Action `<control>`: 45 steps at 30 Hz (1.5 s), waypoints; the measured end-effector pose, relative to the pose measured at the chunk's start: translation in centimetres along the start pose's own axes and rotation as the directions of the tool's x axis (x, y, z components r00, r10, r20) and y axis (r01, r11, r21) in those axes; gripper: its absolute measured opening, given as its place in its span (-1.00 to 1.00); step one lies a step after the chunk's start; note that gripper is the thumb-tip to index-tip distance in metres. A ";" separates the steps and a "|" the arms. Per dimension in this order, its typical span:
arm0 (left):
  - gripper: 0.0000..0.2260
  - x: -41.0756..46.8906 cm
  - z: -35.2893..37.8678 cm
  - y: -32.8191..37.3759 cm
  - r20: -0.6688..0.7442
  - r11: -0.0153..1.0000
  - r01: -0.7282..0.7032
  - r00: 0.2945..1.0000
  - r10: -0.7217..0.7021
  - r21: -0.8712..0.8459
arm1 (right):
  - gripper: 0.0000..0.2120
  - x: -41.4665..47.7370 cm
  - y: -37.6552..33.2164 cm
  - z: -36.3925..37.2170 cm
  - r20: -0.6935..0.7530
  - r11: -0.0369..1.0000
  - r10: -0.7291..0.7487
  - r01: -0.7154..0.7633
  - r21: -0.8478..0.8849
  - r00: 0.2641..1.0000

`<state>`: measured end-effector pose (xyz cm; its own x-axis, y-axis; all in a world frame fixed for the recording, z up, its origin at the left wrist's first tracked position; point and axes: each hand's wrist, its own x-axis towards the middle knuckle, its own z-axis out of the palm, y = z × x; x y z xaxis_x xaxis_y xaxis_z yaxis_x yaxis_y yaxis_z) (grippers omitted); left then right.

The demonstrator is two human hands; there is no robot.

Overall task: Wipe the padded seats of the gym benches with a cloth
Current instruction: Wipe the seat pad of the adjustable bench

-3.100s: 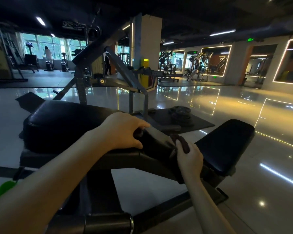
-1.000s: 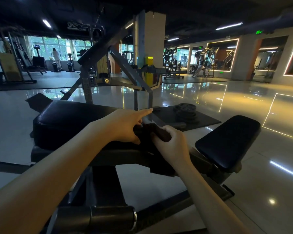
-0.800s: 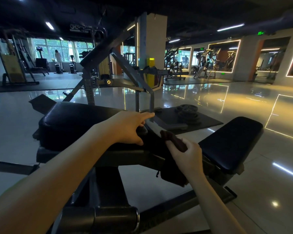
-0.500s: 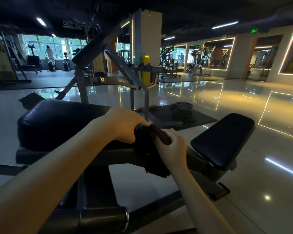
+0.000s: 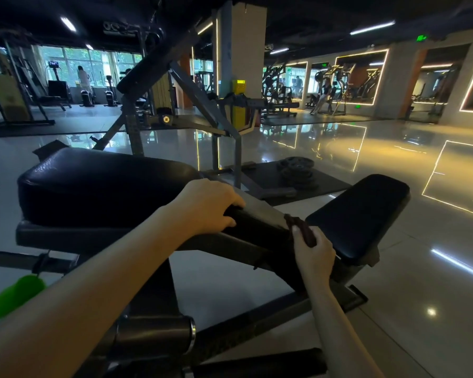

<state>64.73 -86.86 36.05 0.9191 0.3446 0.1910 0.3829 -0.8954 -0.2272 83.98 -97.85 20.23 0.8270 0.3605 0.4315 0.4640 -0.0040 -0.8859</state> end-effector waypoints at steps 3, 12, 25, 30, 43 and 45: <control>-0.58 0.0 0.3 0.0 -0.012 1.000 -0.013 1.000 0.013 0.013 | -0.81 -1.1 -1.2 0.5 0.020 0.997 -0.062 0.061 0.044 0.998; -0.56 0.0 0.8 -0.3 -0.065 1.000 -0.013 0.998 0.014 0.022 | -0.87 -1.4 0.5 1.1 0.057 0.962 -0.262 0.256 0.094 0.963; -0.52 0.0 0.9 0.0 -0.045 0.998 -0.030 0.998 0.033 0.051 | -0.88 2.7 9.1 -3.0 -0.048 0.943 0.332 -0.333 -0.021 0.942; -0.52 -0.1 0.9 0.1 -0.037 0.997 -0.009 0.999 0.012 0.080 | -0.69 5.2 12.7 -4.8 -0.088 0.876 0.468 -0.475 -0.083 0.879; -0.54 0.3 0.1 1.6 0.024 0.991 0.035 0.999 -0.039 0.133 | -0.92 1.3 8.2 -1.9 -0.059 0.984 0.174 -0.171 0.054 0.983; -0.55 1.0 0.7 2.9 0.039 0.978 0.045 0.998 -0.054 0.202 | -0.88 2.3 8.9 -1.8 -0.088 0.971 0.234 -0.229 0.060 0.968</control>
<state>66.87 -88.91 34.87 0.9000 0.4030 0.1659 0.4347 -0.8036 -0.4065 90.54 -98.78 13.67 0.9374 0.2655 0.2254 0.2417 -0.0301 -0.9699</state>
